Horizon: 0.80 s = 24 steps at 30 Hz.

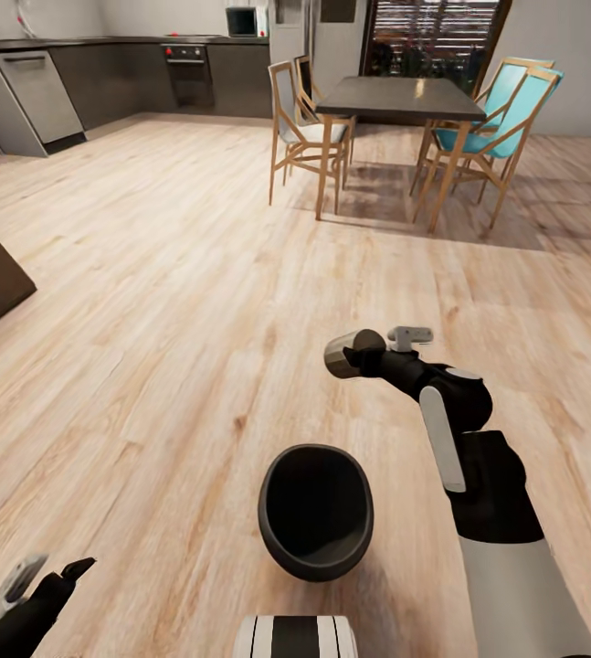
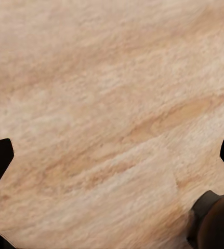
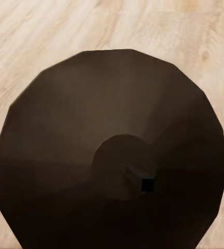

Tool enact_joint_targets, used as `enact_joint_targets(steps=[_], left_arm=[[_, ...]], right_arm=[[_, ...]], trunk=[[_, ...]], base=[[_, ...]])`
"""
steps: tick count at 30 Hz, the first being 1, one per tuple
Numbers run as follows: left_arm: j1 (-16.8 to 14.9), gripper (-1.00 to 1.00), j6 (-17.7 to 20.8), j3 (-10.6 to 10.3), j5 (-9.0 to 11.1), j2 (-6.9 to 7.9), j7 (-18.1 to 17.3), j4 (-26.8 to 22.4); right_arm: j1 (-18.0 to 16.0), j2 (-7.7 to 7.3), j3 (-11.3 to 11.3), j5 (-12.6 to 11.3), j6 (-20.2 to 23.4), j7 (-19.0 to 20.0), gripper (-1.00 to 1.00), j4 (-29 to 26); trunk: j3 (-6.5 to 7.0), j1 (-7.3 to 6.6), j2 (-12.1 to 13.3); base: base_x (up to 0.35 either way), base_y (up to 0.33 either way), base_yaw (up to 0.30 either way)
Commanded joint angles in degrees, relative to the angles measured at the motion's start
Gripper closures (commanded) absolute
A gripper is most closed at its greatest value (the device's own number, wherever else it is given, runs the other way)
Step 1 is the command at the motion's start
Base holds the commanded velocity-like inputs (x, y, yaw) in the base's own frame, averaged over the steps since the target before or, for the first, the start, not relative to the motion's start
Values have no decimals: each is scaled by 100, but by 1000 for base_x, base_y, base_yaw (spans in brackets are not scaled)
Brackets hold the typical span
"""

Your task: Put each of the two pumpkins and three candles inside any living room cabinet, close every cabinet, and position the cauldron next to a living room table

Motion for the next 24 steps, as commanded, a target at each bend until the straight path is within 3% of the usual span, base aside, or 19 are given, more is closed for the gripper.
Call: enact_joint_targets(steps=[1,5,24], left_arm=[[-6,-100,14,-12,57,1,51,-1],[-33,-100,7,-62,52,2,54,35],[-36,-100,-192,-77,53,1,49,141]], right_arm=[[-4,2,29,-23,19,-7,100,-4],[-3,1,136,-17,-6,-7,100,-4],[-3,0,160,-25,-28,-7,100,-4]], trunk=[[22,-3,0],[128,-13,5],[657,-62,31]], base=[[0,0,295],[0,0,289],[0,0,258]])
